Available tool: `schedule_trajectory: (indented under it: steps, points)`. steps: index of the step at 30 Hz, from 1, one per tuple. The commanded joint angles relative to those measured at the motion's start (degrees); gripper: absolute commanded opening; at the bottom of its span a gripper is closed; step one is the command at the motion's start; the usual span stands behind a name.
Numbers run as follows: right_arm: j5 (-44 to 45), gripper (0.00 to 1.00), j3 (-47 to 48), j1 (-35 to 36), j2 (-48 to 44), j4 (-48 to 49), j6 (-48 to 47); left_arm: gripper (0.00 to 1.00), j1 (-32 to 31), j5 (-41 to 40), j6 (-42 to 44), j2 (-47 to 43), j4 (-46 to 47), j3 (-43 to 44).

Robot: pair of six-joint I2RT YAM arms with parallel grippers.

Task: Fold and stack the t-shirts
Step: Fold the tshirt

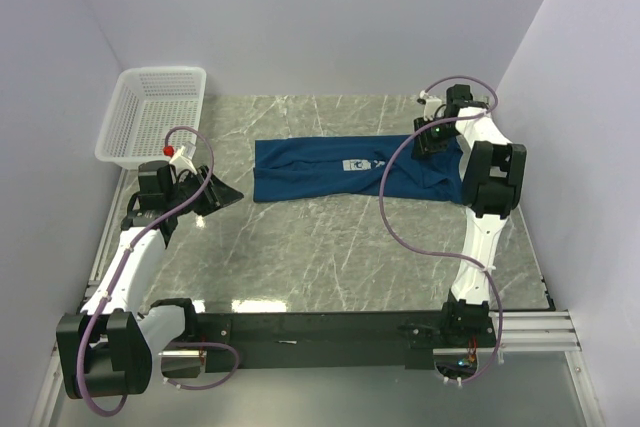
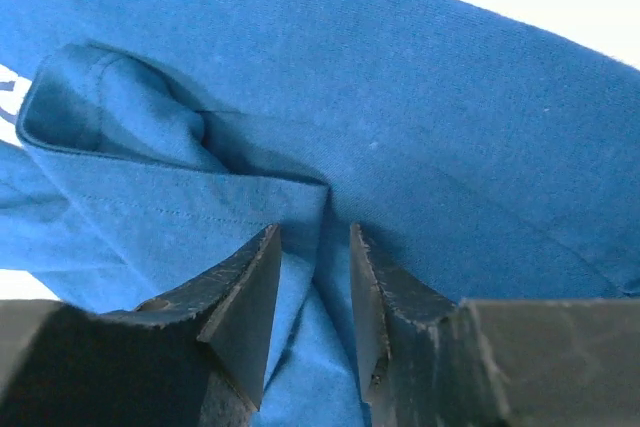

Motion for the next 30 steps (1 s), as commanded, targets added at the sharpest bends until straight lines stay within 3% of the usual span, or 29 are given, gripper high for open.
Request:
schedule_trajectory:
  steps: [1,9,14,16,17,18,22,30]
  points:
    - [-2.6,0.39,2.8,-0.5,-0.5,-0.9,0.6,0.41,0.3,1.1,1.0,-0.4,1.9,0.1]
    - [-6.0,0.12,3.3,-1.5,-1.4,-1.1,1.2,0.41,0.4,1.0,1.0,-0.1,1.9,0.1]
    - [-6.3,0.05,2.4,-2.1,-2.9,0.2,1.7,0.41,0.4,1.0,0.9,-0.2,2.0,0.0]
    - [-5.8,0.1,2.4,-2.4,-3.3,0.2,2.1,0.41,0.3,1.0,0.9,-0.1,2.0,0.1]
    - [-5.8,0.16,2.6,-2.6,-3.2,0.2,2.3,0.41,0.3,1.2,0.9,-0.1,2.0,0.1]
    - [-6.3,0.32,2.6,-2.7,-3.1,-0.2,2.6,0.41,0.3,1.2,0.9,-0.1,2.1,0.1]
    - [-8.6,0.5,1.8,-3.1,-2.5,-0.6,3.7,0.41,0.3,1.2,0.9,-0.1,2.0,0.1]
    - [-12.5,0.52,3.9,-4.2,0.7,-2.5,6.6,0.41,0.3,1.2,1.0,-0.1,2.0,0.1]
